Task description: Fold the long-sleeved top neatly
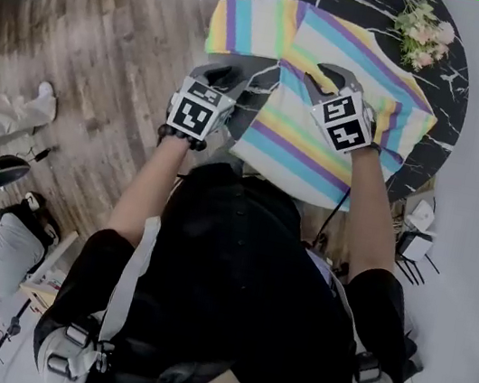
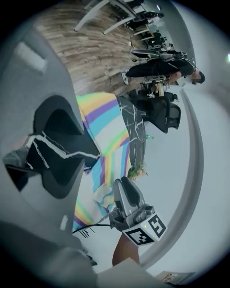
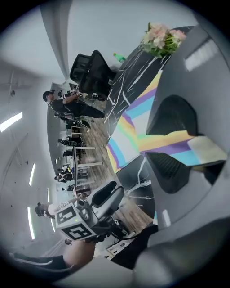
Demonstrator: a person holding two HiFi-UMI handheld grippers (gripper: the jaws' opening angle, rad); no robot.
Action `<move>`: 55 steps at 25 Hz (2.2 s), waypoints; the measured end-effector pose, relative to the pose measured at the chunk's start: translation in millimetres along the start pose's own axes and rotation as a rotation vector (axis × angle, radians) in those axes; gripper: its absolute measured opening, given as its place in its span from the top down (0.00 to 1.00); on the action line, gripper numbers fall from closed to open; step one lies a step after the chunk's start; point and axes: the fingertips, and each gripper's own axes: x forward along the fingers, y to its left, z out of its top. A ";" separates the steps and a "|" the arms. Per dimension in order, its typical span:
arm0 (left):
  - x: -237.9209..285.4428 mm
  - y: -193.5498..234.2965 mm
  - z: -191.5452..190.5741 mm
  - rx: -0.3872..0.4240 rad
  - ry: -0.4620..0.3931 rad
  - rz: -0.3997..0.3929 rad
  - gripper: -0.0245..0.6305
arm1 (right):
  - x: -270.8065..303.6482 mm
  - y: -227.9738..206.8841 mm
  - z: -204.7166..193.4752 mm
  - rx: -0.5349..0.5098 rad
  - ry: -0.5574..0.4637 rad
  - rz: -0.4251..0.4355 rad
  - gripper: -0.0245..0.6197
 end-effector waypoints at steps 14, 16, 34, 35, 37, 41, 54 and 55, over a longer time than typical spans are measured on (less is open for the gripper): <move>22.5 135.1 -78.6 0.022 0.102 0.084 0.70 | 45.5 39.2 29.6 0.048 0.105 0.039 0.79; 41.4 138.9 -87.0 0.059 0.100 0.066 0.70 | 47.1 43.2 25.5 0.053 0.126 0.040 0.79; 110.9 162.4 -106.0 0.104 0.144 0.051 0.88 | 49.5 48.2 10.1 0.129 0.140 0.001 0.79; 106.2 163.7 -106.0 0.106 0.147 0.061 0.89 | 50.0 50.3 11.5 0.131 0.133 0.007 0.79; 92.3 168.7 -104.4 0.099 0.147 0.091 0.90 | 51.7 53.7 14.3 0.134 0.119 0.020 0.79; 47.7 188.7 -81.2 0.079 0.096 0.183 0.91 | 53.7 56.2 25.7 0.136 0.083 0.023 0.80; -34.8 120.7 111.3 0.216 -0.271 0.226 0.91 | -15.0 16.6 -0.1 0.237 -0.055 -0.110 0.80; -33.7 103.4 124.2 0.237 -0.295 0.206 0.91 | -24.7 13.0 -8.6 0.255 -0.061 -0.123 0.80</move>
